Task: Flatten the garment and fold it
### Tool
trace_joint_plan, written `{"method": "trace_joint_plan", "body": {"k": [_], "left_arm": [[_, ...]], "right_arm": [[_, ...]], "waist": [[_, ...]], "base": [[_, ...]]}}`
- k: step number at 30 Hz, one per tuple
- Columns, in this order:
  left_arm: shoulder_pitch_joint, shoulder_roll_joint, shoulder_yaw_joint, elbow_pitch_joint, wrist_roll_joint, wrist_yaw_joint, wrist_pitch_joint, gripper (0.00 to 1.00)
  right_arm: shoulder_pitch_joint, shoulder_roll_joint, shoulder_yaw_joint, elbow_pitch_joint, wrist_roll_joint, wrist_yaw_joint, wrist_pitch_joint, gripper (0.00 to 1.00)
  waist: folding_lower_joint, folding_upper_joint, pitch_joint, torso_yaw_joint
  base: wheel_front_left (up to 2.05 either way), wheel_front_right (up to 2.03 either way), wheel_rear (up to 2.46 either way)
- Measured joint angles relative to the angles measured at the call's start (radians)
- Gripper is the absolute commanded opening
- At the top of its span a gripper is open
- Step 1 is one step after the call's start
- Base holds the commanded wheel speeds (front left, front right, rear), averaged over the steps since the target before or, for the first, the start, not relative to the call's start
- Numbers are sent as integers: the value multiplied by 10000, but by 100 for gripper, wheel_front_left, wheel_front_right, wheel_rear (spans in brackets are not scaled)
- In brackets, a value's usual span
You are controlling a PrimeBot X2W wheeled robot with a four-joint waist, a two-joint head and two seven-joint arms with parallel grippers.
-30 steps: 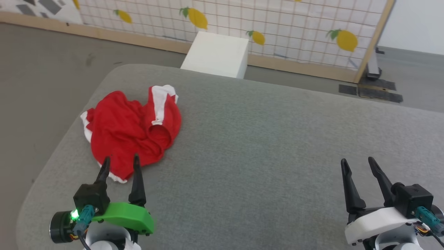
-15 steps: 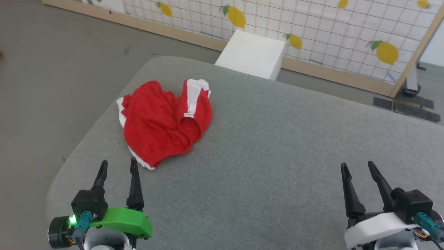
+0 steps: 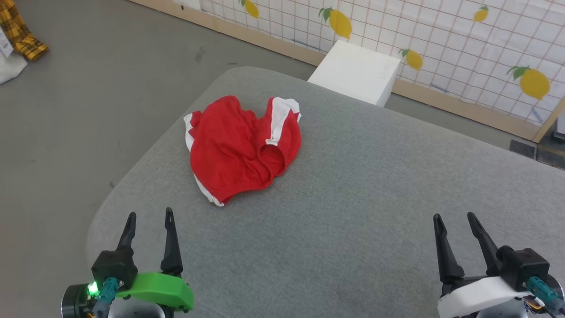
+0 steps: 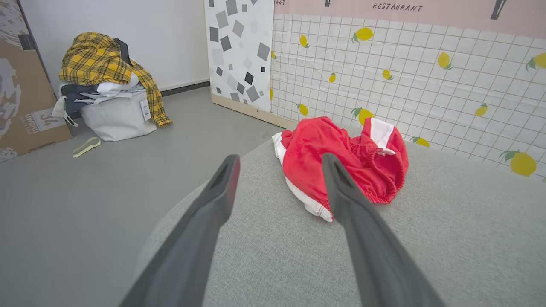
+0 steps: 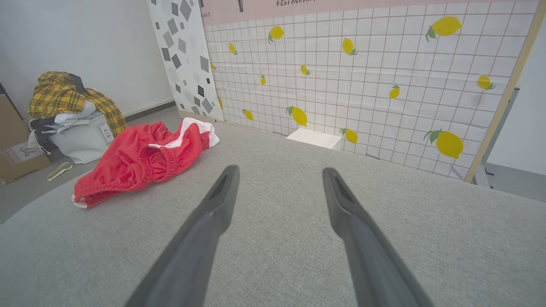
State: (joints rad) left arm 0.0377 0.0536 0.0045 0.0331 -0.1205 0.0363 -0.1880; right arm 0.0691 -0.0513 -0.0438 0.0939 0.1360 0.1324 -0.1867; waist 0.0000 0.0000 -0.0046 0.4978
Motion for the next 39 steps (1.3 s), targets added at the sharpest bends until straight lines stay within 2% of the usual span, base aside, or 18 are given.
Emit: {"method": "trace_joint_plan", "body": {"k": [11, 17, 23, 26, 31, 37, 39], "left_arm": [[-108, 0, -46, 213, -412, 35, -267, 100], [-1268, 102, 127, 976, -669, -456, -401, 100], [-3419, 669, 226, 2349, -1231, -978, -44, 100], [-4463, 972, 284, 3267, -1699, -1185, 631, 100], [-6015, 1384, 332, 5009, -2629, -1438, 2587, 100], [-7249, 1774, 263, 6472, -3269, -1490, 5306, 100], [-7507, 1845, 240, 6828, -3448, -1388, 6178, 100]], "right_arm": [[129, 6, 88, 171, 29, 0, -251, 100], [112, 8, 50, -21, -115, 0, -242, 100], [64, 12, -165, -474, -297, 0, -36, 100], [5, 13, -268, -725, -422, 0, 98, 100], [-95, 15, -506, -1172, -600, -2, 270, 100], [-309, 13, -660, -1657, -754, -2, 460, 100], [-318, 15, -683, -1739, -755, -2, 474, 100]], "waist": [[0, 0, 315, 226], [0, 0, 640, 78], [0, 0, 1164, -144], [1, 0, 1481, -296], [1, 0, 2092, -624], [1, 0, 2838, -1116], [1, 0, 3076, -1266]], "base": [[0, 0, 0], [0, 0, 0], [0, 0, 0], [0, 0, 0], [0, 0, 0], [0, 0, 0], [0, 0, 0]]}}
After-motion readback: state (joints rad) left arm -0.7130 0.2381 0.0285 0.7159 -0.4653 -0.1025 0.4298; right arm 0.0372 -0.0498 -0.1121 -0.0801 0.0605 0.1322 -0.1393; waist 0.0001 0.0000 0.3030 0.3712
